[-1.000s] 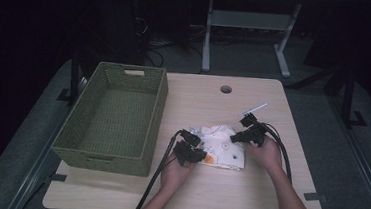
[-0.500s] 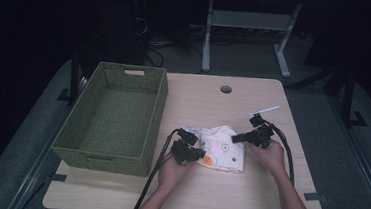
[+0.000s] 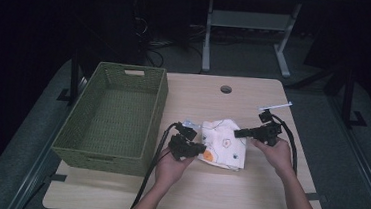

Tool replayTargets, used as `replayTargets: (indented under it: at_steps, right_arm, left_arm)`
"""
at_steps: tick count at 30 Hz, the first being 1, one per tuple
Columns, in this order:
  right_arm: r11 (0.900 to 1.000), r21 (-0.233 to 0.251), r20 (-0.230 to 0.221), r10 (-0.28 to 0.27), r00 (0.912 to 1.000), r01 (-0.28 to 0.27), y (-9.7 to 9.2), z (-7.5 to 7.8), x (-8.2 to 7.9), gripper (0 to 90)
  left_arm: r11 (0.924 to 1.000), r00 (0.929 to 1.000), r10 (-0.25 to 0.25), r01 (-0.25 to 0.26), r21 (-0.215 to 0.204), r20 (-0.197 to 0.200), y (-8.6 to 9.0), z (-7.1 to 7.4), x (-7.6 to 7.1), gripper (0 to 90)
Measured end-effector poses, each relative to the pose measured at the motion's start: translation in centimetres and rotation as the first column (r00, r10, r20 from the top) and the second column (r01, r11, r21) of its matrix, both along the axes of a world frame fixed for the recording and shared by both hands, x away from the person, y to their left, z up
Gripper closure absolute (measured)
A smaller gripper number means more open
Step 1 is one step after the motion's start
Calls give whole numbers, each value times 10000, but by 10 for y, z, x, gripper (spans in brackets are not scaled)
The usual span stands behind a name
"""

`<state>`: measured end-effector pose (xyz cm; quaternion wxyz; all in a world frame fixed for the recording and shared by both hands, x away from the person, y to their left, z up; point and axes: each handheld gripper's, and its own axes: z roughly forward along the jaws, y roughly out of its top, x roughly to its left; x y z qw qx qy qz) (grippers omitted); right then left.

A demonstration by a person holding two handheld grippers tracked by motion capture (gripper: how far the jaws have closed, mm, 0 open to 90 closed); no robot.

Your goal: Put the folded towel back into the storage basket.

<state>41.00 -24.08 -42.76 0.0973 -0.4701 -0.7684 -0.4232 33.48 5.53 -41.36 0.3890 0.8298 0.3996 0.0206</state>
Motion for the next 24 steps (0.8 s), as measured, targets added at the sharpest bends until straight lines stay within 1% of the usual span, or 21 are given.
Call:
replayTargets:
  at_steps: [1,2,3,4,5,7,8,9,11,12,14,16,18,19,21,23,24]
  right_arm:
    - [10000,58,25,-18,10000,18,-1,0,0,768]
    - [9998,202,9,-26,10000,26,-2,2,-1,768]
    - [9998,202,9,-26,10000,26,-2,2,-1,768]
    - [9993,361,-10,-48,10000,49,-3,4,-1,768]
    - [9993,361,-10,-48,10000,49,-3,4,-1,768]
    - [9985,531,-39,-106,9999,108,-4,6,-1,768]
    - [9985,531,-39,-106,9999,108,-4,6,-1,768]
    - [9974,699,-37,-164,9999,167,-5,7,0,768]
    - [9973,713,-86,-171,9998,177,-6,8,0,768]
    - [9978,649,-113,-129,9999,136,-5,9,0,768]
    - [9978,653,-76,-119,9999,124,-4,12,1,768]
    - [9981,601,-63,-95,9999,99,-2,17,1,768]
    - [9979,650,20,-53,10000,51,1,22,2,768]
    - [9979,644,70,-2,10000,-2,2,25,3,768]
    - [9985,553,148,39,9999,-47,5,33,5,768]
    - [9983,579,232,26,9997,-39,6,36,5,768]
    - [9983,570,278,88,9996,-104,9,40,7,768]
  left_arm:
    - [10000,10000,-15,15,-38,-2,0,2,0,860]
    - [10000,10000,-35,35,20,39,0,4,0,860]
    - [9999,9999,-85,84,56,65,1,6,1,860]
    - [10000,10000,-71,71,-8,58,2,8,2,860]
    - [9999,10000,-80,80,-74,43,2,10,2,860]
    - [9999,9998,-130,130,-34,122,4,18,4,860]
    - [9999,9998,-130,130,-34,122,4,18,4,859]
    - [9999,9998,-132,133,-109,142,6,22,5,860]
    - [9998,9999,-87,89,-171,128,7,24,6,860]
    - [9998,9998,-144,146,-117,155,8,26,6,860]
    - [9997,9998,-155,157,-186,130,10,29,7,859]
    - [9997,9997,-201,203,-166,145,12,32,9,859]
    - [9995,9994,-299,301,-136,151,14,36,10,860]
    - [9995,9996,-219,223,-229,168,14,38,10,859]
    - [9994,9995,-251,255,-221,169,17,41,11,859]
    - [9995,9995,-244,249,-197,223,20,45,13,859]
    - [9994,9995,-222,227,-273,209,21,47,13,859]
